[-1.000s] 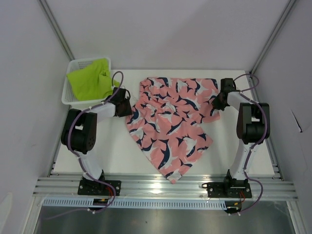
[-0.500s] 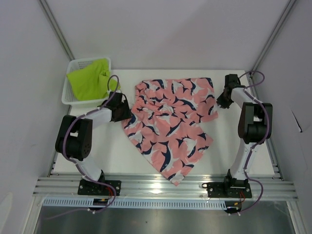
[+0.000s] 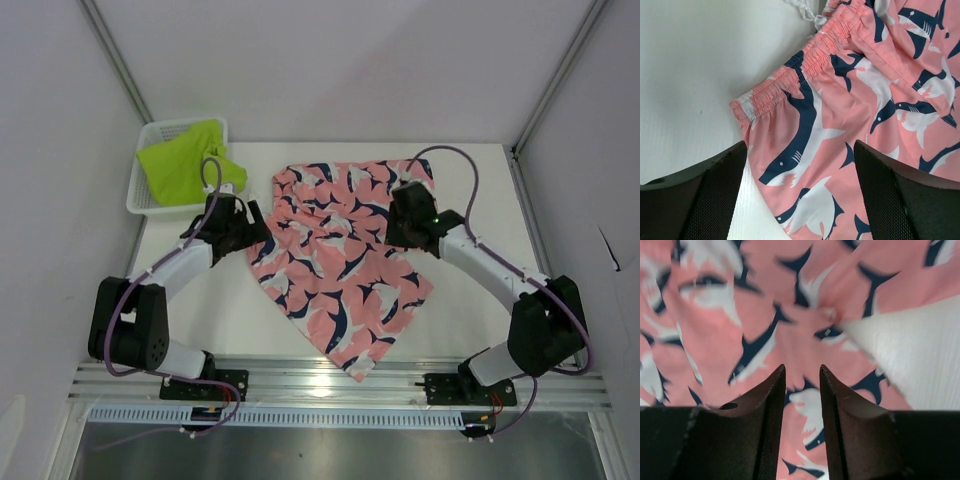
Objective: Fold and stack the shorts
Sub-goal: Flatten the shorts out
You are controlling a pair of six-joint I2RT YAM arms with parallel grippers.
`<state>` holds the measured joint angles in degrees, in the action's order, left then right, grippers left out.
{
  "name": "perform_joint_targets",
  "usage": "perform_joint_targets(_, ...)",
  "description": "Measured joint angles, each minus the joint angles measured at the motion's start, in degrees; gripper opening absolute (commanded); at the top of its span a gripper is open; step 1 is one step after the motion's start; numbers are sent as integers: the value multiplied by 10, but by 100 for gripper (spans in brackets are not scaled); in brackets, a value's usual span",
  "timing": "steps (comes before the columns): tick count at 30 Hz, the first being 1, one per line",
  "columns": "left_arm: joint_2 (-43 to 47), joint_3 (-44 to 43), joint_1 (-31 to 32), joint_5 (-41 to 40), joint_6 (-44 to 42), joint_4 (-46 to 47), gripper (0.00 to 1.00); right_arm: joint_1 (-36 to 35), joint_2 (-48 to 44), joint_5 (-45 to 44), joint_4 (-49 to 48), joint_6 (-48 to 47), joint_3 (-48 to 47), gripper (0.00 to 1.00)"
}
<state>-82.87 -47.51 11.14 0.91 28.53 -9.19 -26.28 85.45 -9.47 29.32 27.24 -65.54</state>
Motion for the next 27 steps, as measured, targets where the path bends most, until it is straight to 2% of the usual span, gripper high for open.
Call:
perform_joint_targets(6,20,47,-41,37,15,27,84,-168,-53,-41,14,-30,78,37)
perform_joint_targets(8,17,59,-57,49,17,29,83,-224,-73,-53,23,-40,100,45)
perform_joint_targets(12,-13,62,-75,72,22,51,82,-321,-88,-73,36,-47,114,52)
perform_joint_targets(18,-64,61,-79,105,31,89,79,-436,-82,-85,64,-37,114,54)
perform_joint_targets(27,-82,61,-80,129,36,129,72,-586,-53,-87,90,3,119,58)
